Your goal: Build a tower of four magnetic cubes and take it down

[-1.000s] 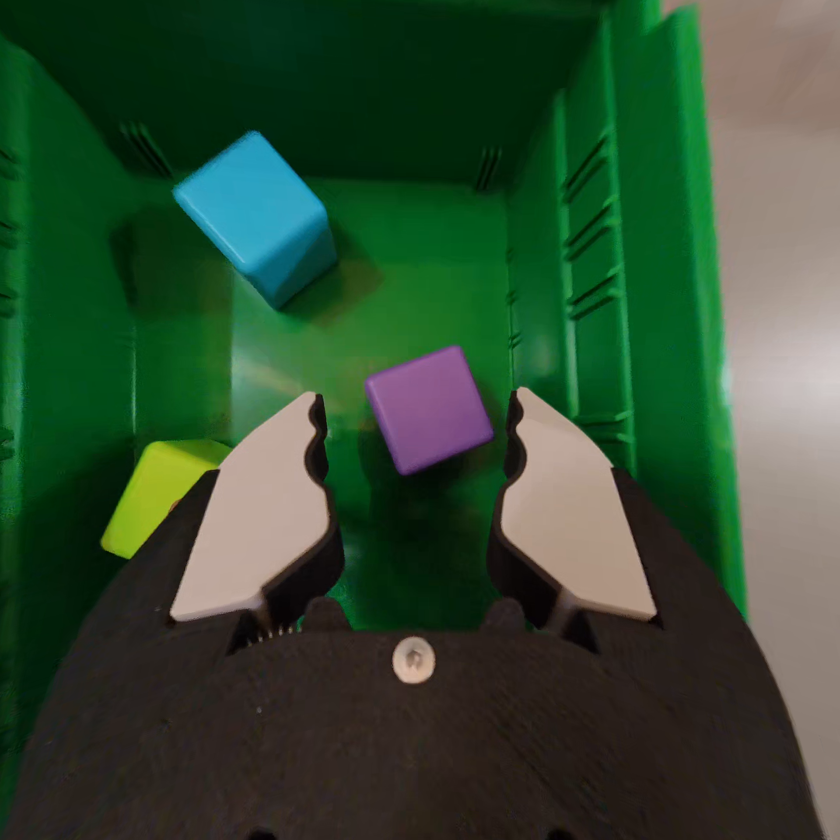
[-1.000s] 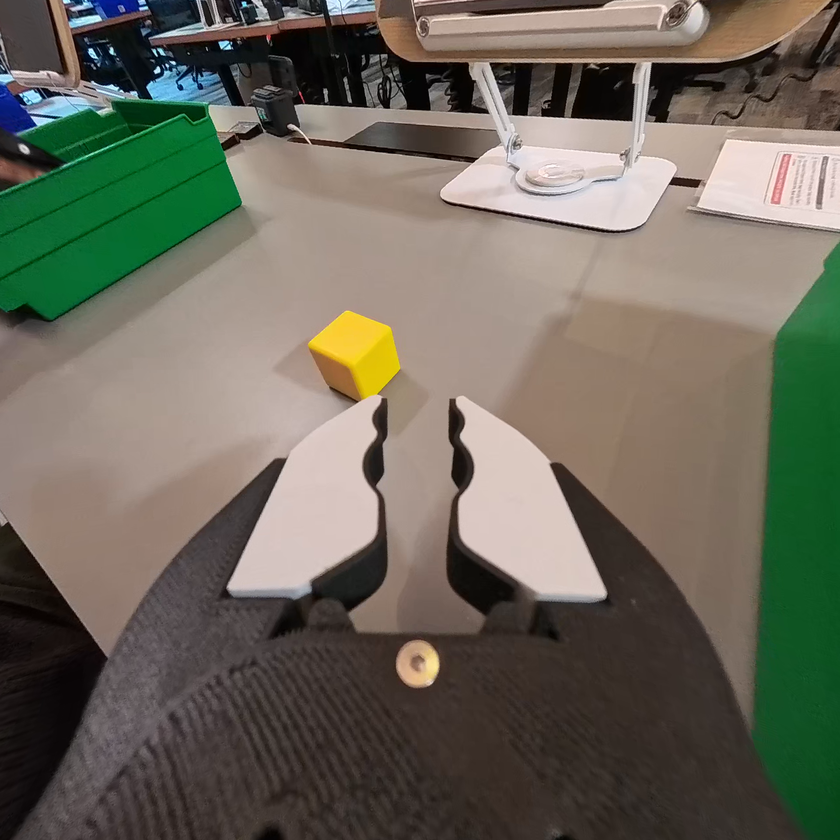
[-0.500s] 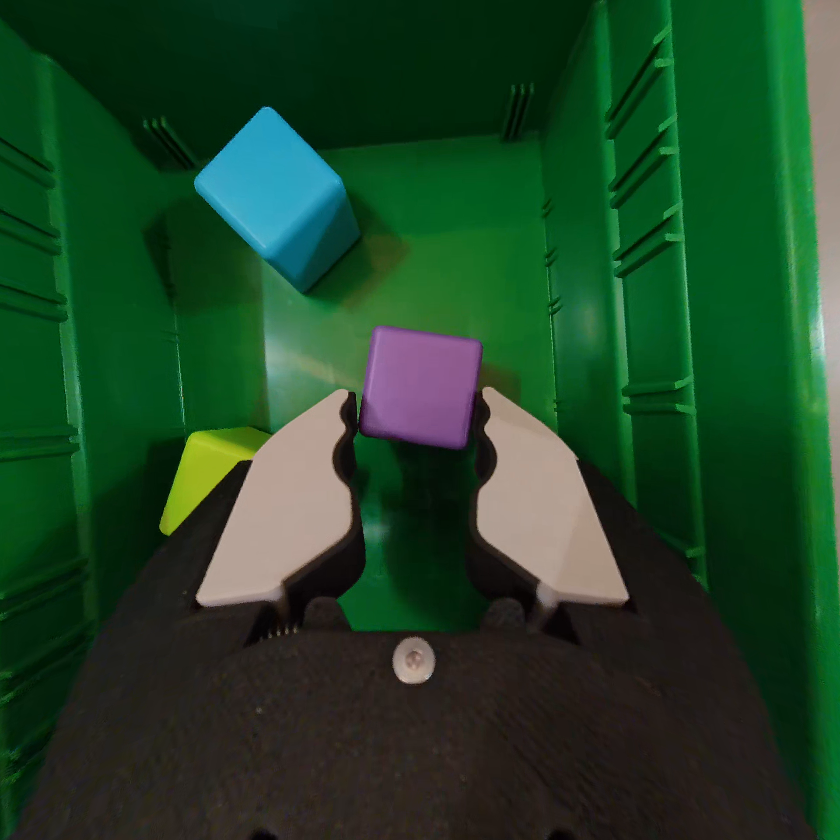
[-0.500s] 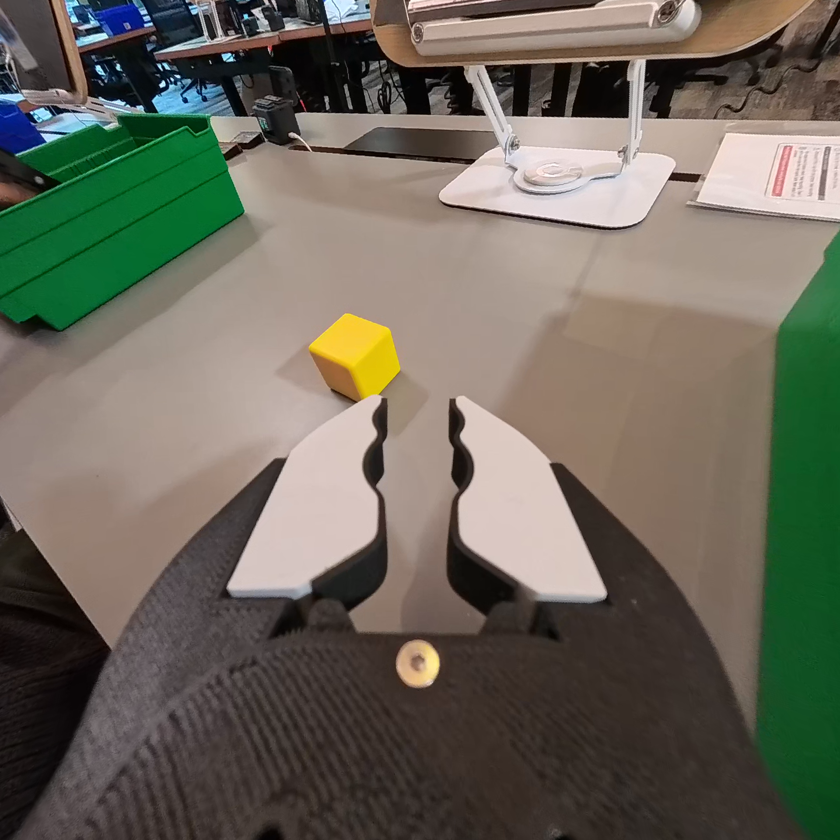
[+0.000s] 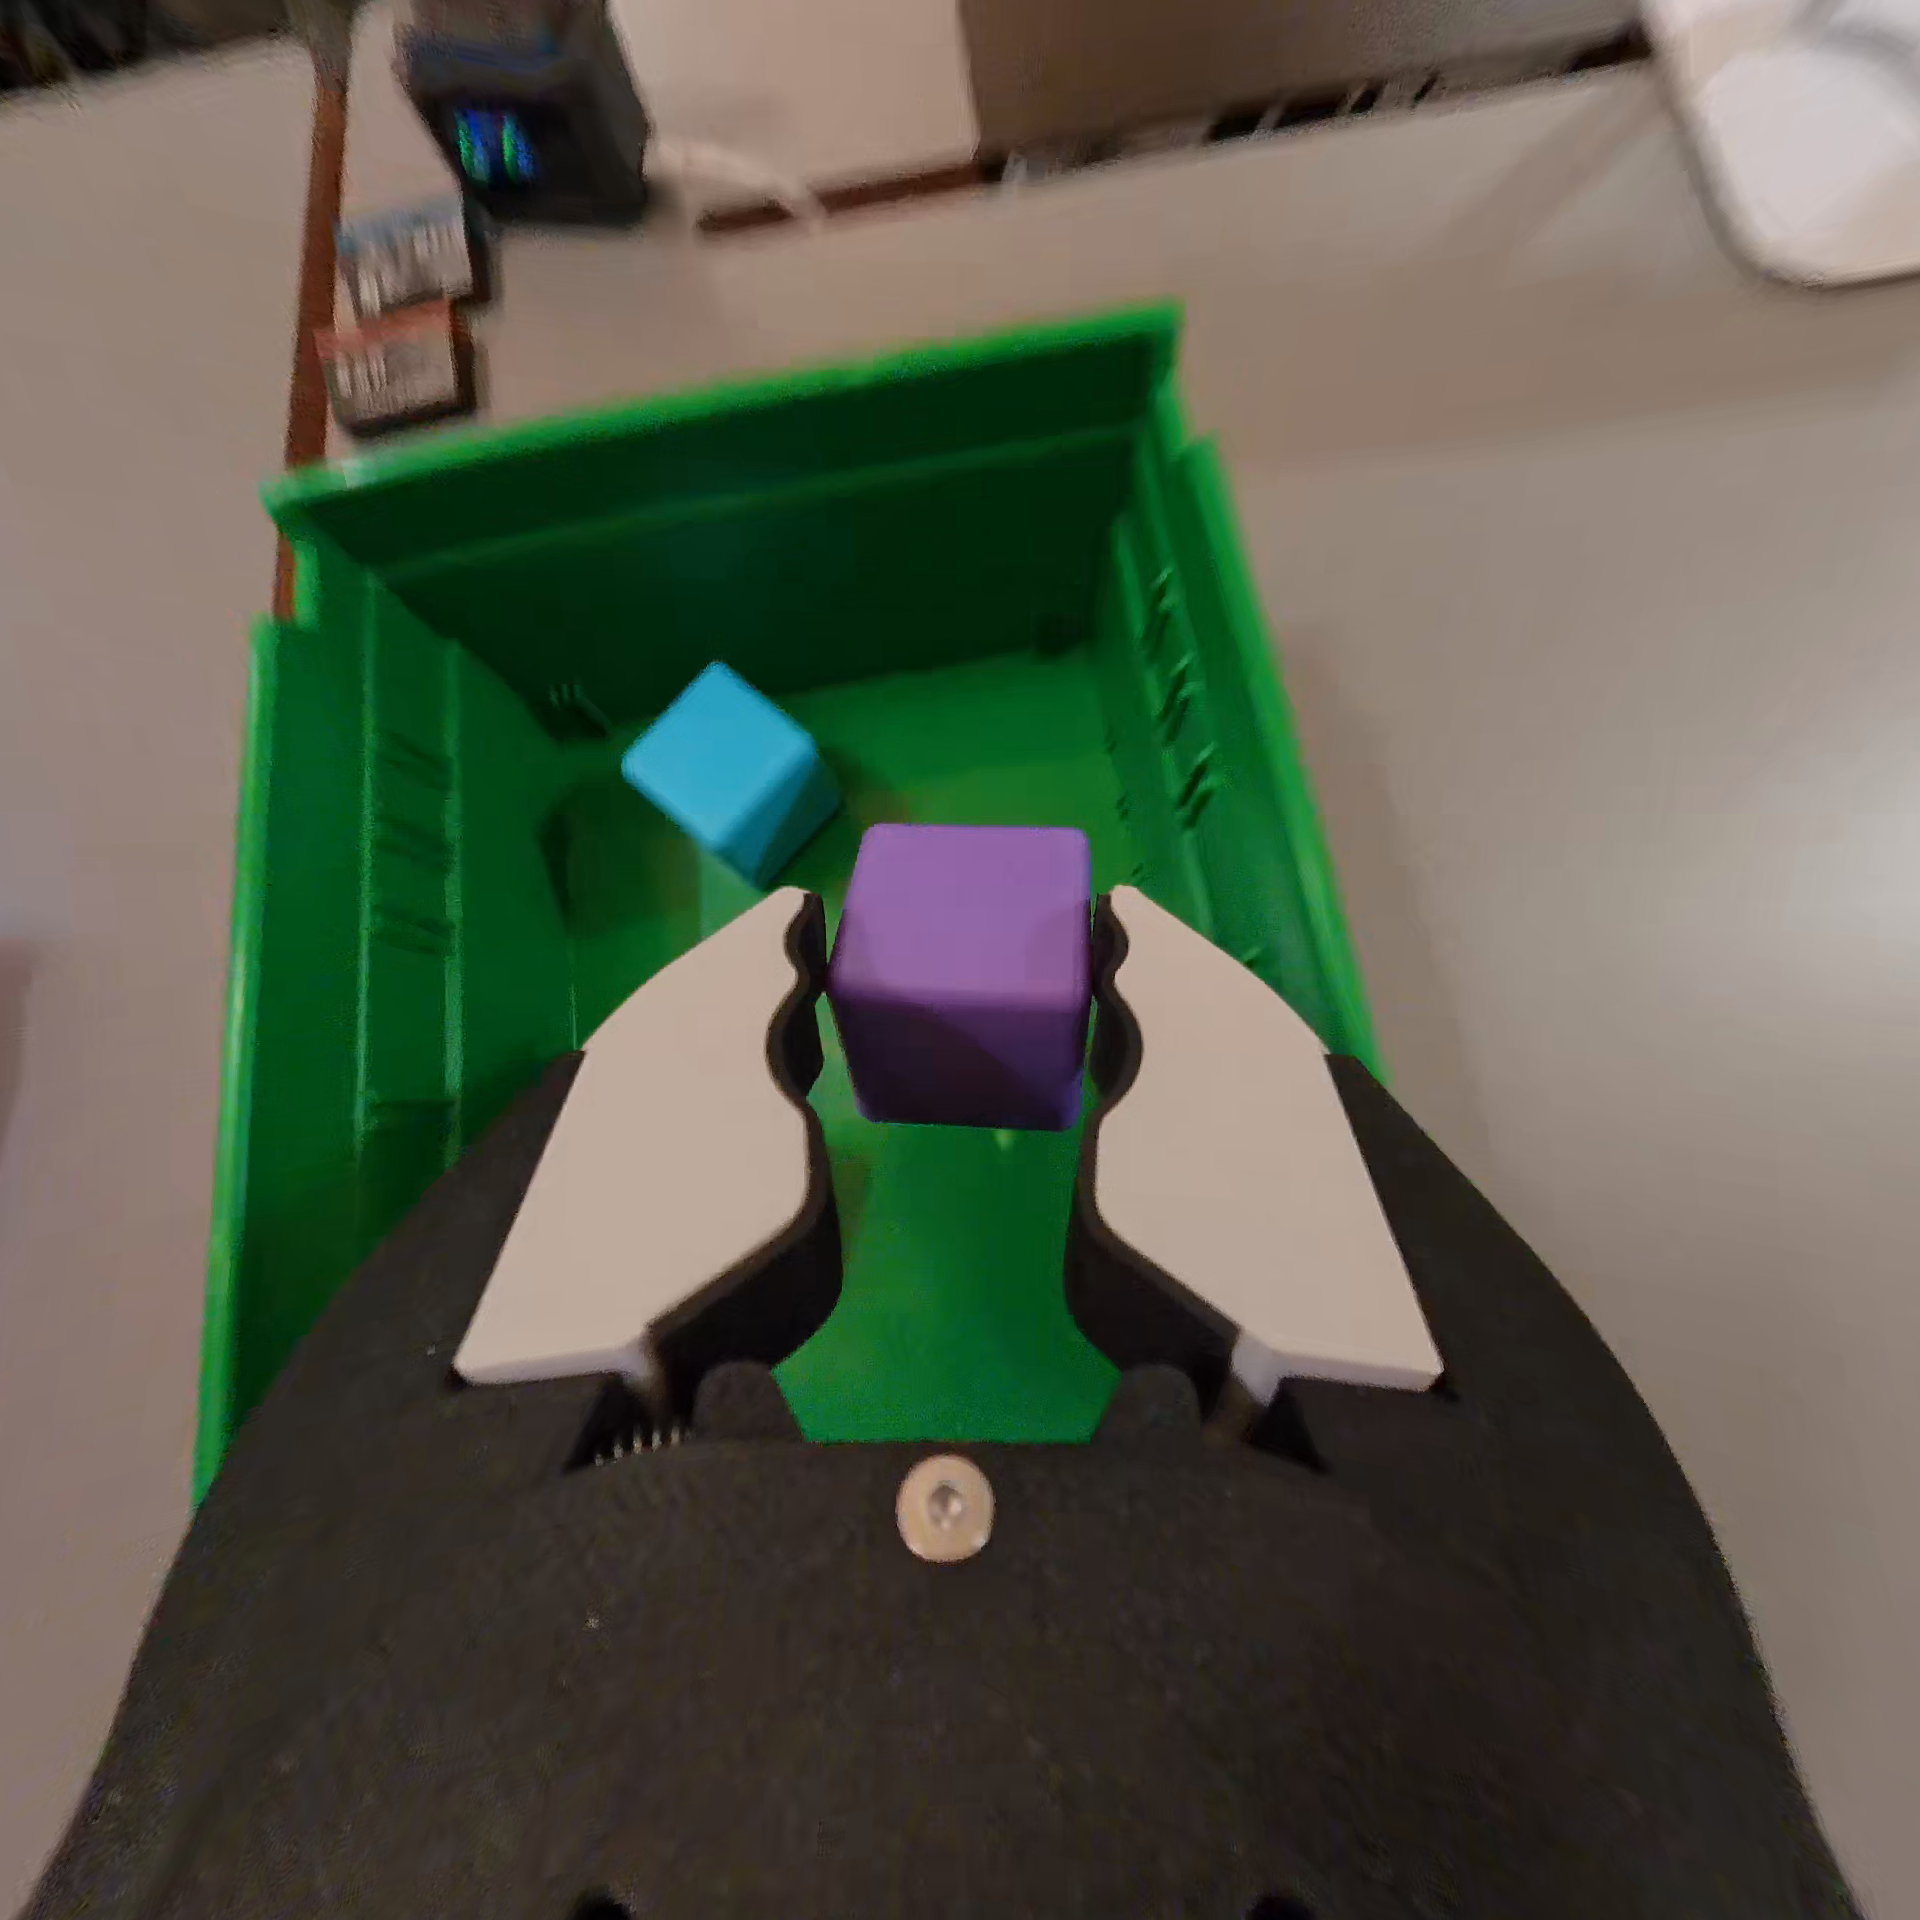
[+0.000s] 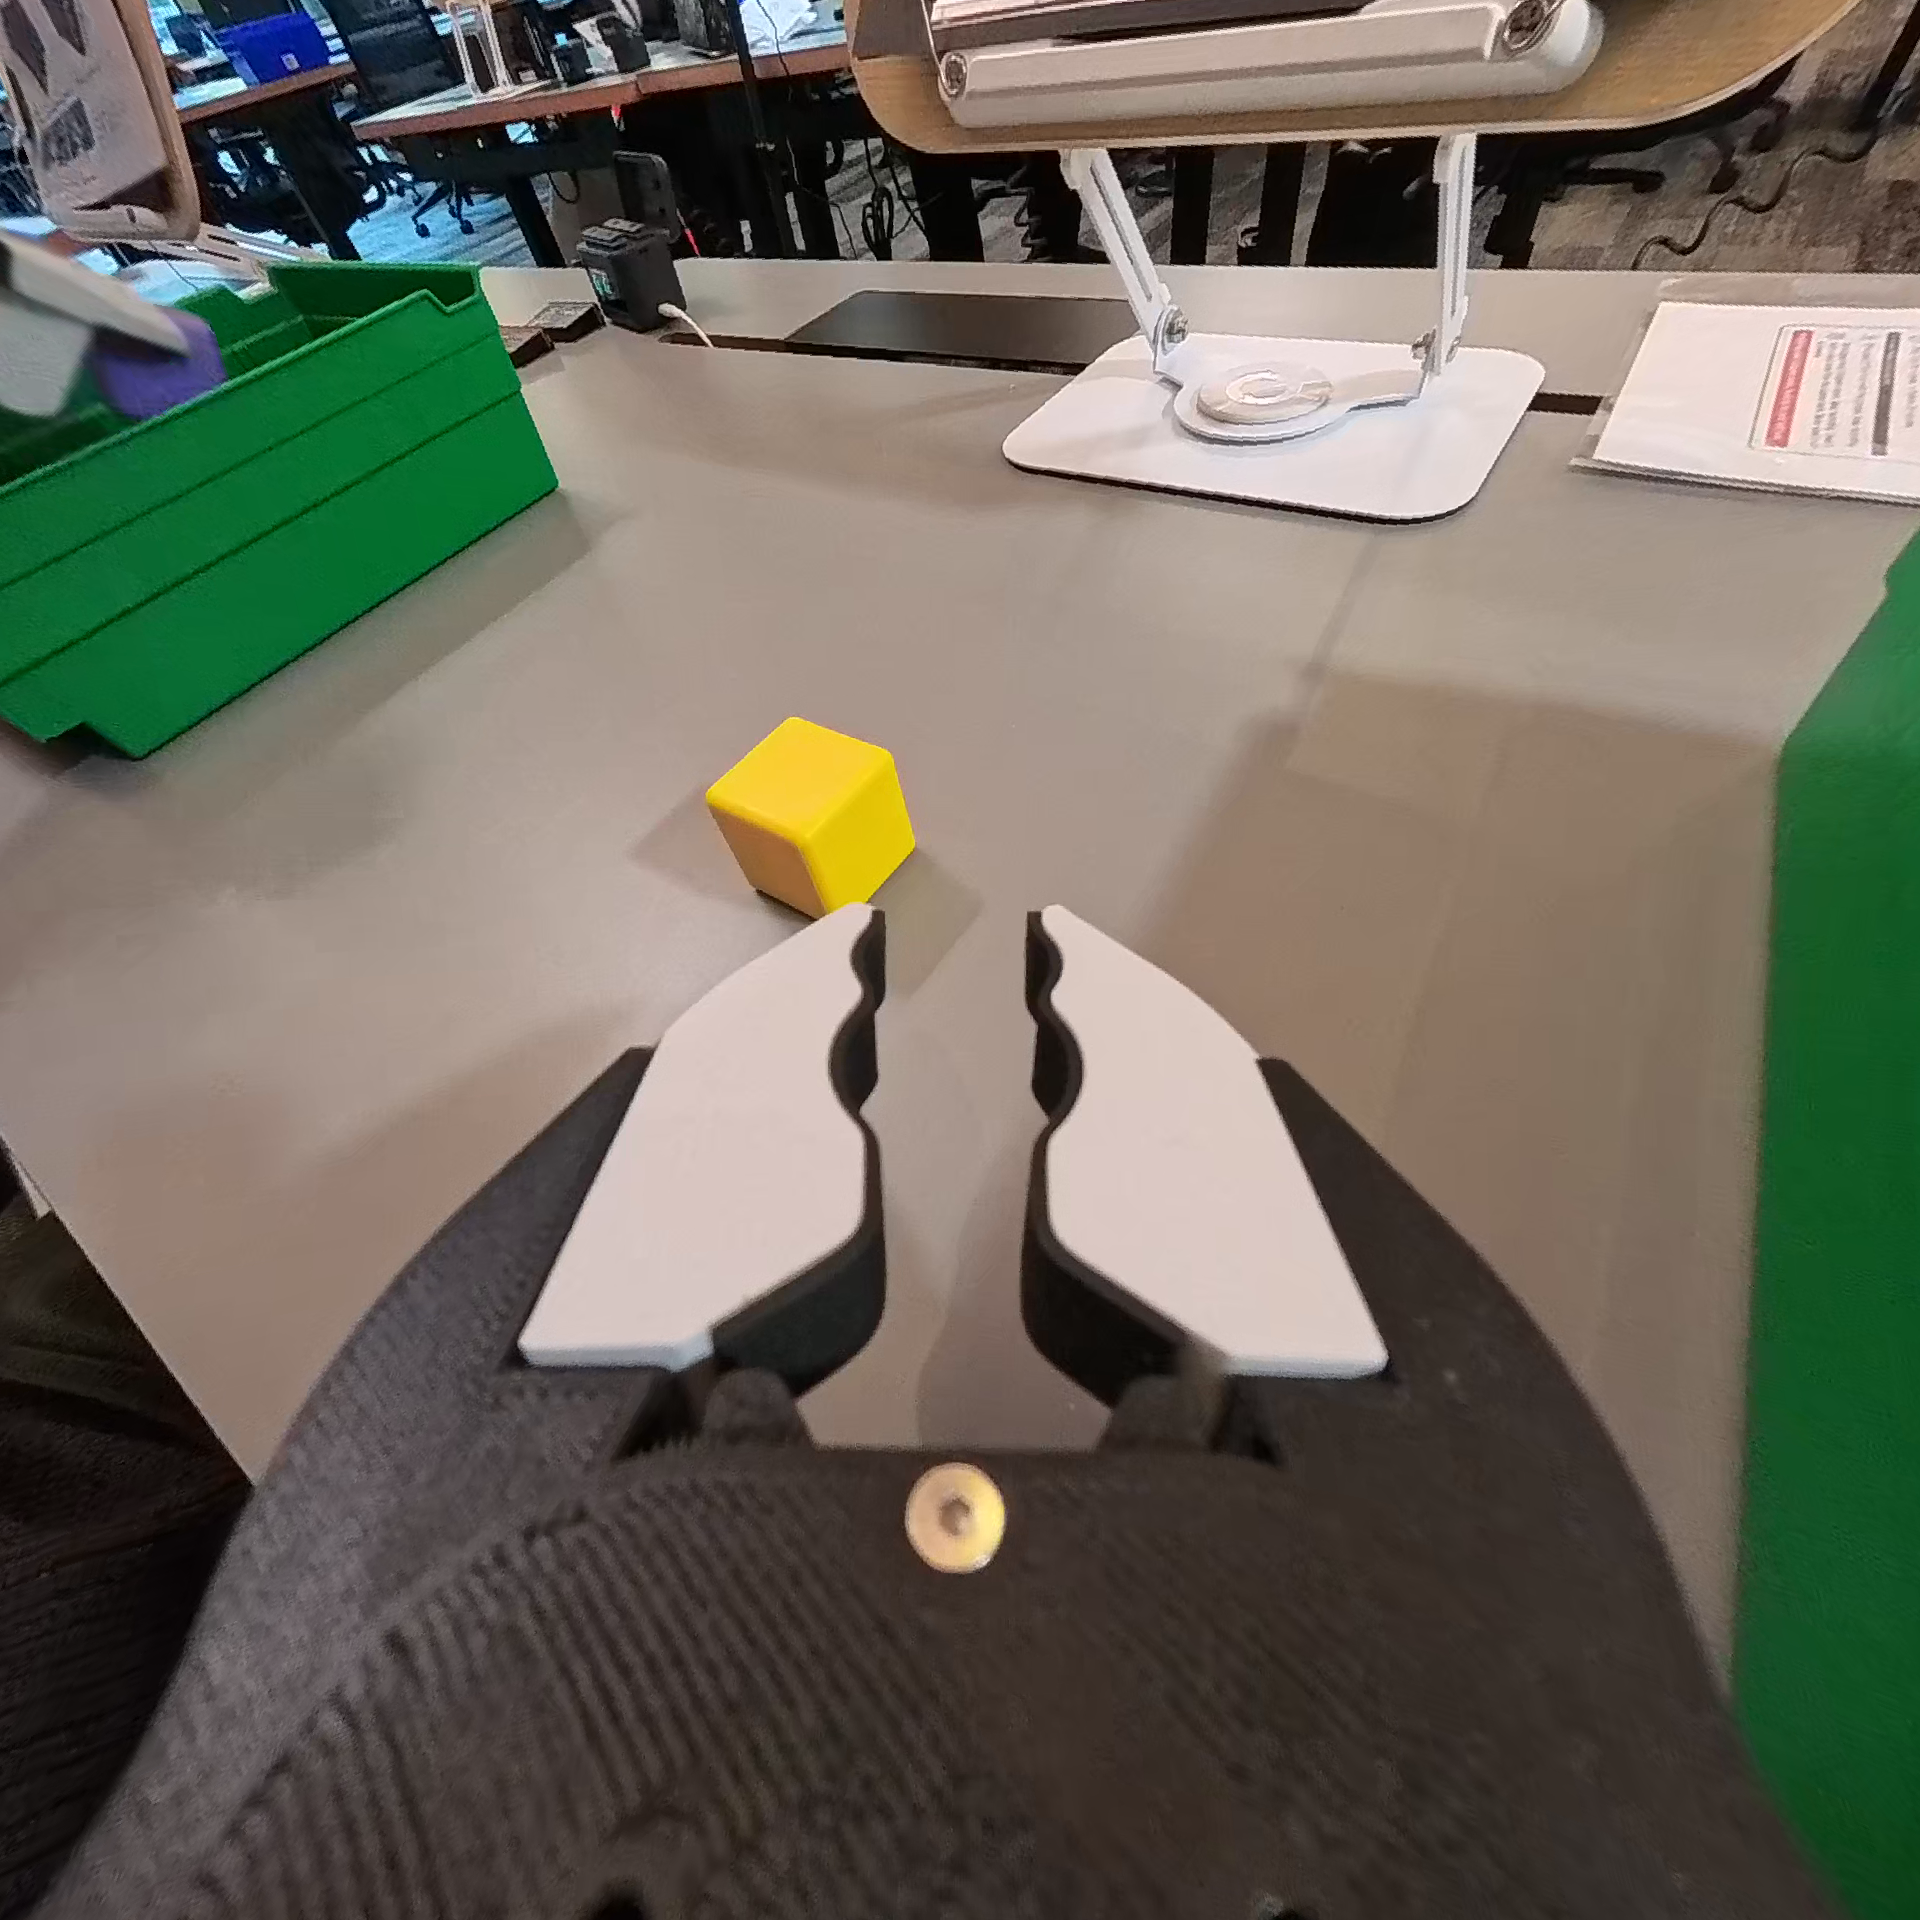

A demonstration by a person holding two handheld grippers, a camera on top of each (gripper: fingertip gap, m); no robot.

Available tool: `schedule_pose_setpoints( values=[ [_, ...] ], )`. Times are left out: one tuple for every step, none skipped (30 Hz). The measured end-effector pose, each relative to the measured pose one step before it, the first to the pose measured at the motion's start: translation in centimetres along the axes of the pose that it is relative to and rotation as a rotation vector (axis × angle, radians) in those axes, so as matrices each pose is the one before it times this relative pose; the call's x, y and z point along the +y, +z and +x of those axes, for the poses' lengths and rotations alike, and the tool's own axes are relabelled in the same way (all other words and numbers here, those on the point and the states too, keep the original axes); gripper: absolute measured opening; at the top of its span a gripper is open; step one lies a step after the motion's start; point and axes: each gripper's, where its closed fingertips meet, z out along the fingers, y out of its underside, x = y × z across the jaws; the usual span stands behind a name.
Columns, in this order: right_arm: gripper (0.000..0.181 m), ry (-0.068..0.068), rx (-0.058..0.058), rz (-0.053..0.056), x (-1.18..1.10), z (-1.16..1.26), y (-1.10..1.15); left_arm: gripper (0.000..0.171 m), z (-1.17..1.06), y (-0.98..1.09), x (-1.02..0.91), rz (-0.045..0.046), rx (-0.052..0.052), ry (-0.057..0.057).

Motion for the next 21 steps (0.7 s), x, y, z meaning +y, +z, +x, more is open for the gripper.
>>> schedule_pose_setpoints(
  values=[
    [0.026,0.0011,0.0007,0.0001,0.001,0.031,0.011,0.050,0.693,-0.807,-1.241,0.05570,0.0180,0.0195],
    [0.026,0.0014,0.0006,-0.0005,0.012,0.035,0.022,0.050,0.906,-0.784,-1.386,0.05928,0.0229,0.0198],
    [0.026,0.0013,0.0011,-0.0011,0.017,0.040,0.027,0.050,1.314,-0.700,-1.477,0.06052,0.0399,0.0270],
    [0.026,0.0009,0.0006,-0.0008,0.014,0.036,0.028,0.050,1.659,-0.576,-1.530,0.05916,0.0521,0.0297],
    [0.026,0.0010,0.0007,0.0002,0.002,0.022,0.010,0.050,1.858,-0.380,-1.484,0.05422,0.0563,0.0270],
    [0.026,0.0015,0.0001,0.0008,-0.015,0.010,0.010,0.050,1.994,-0.112,-1.381,0.04720,0.0589,0.0215],
    [0.026,0.0017,-0.0008,0.0003,0.003,0.001,0.002,0.050,2.136,0.193,-1.205,0.03883,0.0668,0.0196],
    [0.026,0.0012,-0.0008,0.0003,-0.006,0.003,-0.002,0.050,2.349,0.493,-1.006,0.03072,0.0798,0.0256],
    [0.026,0.0007,-0.0002,0.0007,-0.006,0.008,-0.011,0.050,2.386,0.808,-0.792,0.02111,0.0858,0.0305],
    [0.026,0.0005,-0.0008,0.0010,-0.004,-0.005,-0.020,0.050,2.298,1.073,-0.599,0.01047,0.0863,0.0361],
    [0.026,0.0009,-0.0011,0.0014,-0.015,-0.009,-0.030,0.050,2.174,1.301,-0.446,0.00376,0.0874,0.0450],
    [0.026,0.0017,-0.0008,0.0016,-0.018,0.000,-0.035,0.050,1.879,1.469,-0.315,-0.00114,0.0815,0.0492],
    [0.026,0.0032,-0.0013,0.0018,-0.016,-0.011,-0.052,0.050,1.401,1.620,-0.255,-0.00413,0.0646,0.0402],
    [0.026,0.0049,-0.0019,0.0023,-0.017,0.002,-0.048,0.050,1.159,1.689,-0.184,-0.00721,0.0646,0.0408],
    [0.026,0.0068,-0.0025,0.0028,-0.043,-0.010,-0.058,0.050,1.207,1.694,-0.282,0.00677,0.0788,0.0470],
    [0.025,0.0085,-0.0026,0.0034,-0.041,0.002,-0.064,0.050,1.193,1.655,-0.322,0.02108,0.0898,0.0431],
    [0.025,0.0098,-0.0025,0.0041,-0.057,0.001,-0.048,0.050,0.933,1.571,-0.374,0.03105,0.0832,0.0211],
    [0.025,0.0100,-0.0022,0.0037,-0.054,0.003,-0.051,0.050,0.670,1.490,-0.288,0.03099,0.0749,0.0041],
    [0.025,0.0086,-0.0013,0.0022,-0.010,0.028,-0.043,0.050,0.501,1.347,-0.168,0.02974,0.0675,-0.0039],
    [0.025,0.0062,0.0008,0.0007,0.017,0.043,-0.060,0.050,0.274,1.186,-0.047,0.02757,0.0521,-0.0078],
    [0.025,0.0029,0.0029,-0.0004,0.050,0.069,-0.072,0.051,0.004,0.999,0.023,0.02784,0.0305,-0.0105]
  ],
)
